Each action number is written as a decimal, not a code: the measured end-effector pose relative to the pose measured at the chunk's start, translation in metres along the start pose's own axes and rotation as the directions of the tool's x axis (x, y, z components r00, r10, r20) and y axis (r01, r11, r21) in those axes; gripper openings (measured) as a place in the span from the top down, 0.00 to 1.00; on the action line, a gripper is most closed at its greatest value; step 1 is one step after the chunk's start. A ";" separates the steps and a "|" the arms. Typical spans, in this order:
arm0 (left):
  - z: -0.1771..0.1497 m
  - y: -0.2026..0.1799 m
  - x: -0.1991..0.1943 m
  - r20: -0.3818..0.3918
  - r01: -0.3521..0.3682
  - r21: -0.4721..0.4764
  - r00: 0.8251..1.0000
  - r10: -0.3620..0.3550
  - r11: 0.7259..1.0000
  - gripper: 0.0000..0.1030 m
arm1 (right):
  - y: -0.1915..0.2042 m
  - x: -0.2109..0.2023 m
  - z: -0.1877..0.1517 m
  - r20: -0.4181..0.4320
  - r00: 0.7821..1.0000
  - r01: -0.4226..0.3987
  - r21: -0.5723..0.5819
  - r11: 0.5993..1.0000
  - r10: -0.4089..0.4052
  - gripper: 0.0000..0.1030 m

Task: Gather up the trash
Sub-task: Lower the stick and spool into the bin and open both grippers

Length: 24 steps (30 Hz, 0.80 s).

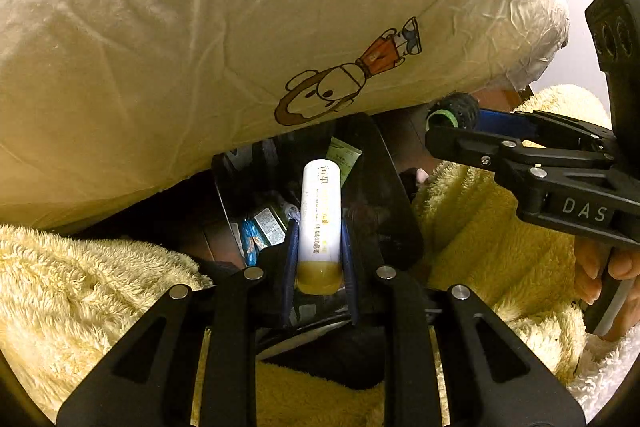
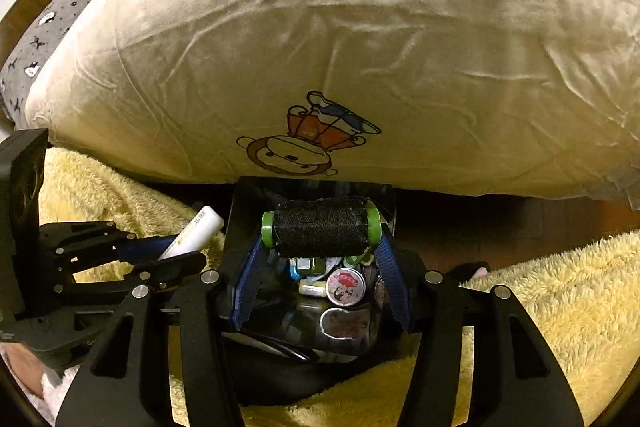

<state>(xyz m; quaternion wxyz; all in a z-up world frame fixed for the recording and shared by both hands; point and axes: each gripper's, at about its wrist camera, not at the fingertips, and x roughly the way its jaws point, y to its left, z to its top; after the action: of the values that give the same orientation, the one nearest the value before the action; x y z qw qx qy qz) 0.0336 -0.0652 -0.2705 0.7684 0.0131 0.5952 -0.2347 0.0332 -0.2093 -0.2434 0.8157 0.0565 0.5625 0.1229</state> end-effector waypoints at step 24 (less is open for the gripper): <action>0.018 0.003 -0.111 0.297 -0.167 -0.081 0.937 0.183 0.983 0.08 | -0.009 -0.094 0.028 0.308 0.950 0.020 0.088 0.996 -0.046 0.03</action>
<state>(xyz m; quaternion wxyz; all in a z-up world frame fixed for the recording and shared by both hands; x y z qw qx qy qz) 0.0309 -0.0297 -0.1636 0.8686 0.0089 0.4727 -0.1485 0.0290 -0.2416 -0.1505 0.8927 0.0998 0.4331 0.0751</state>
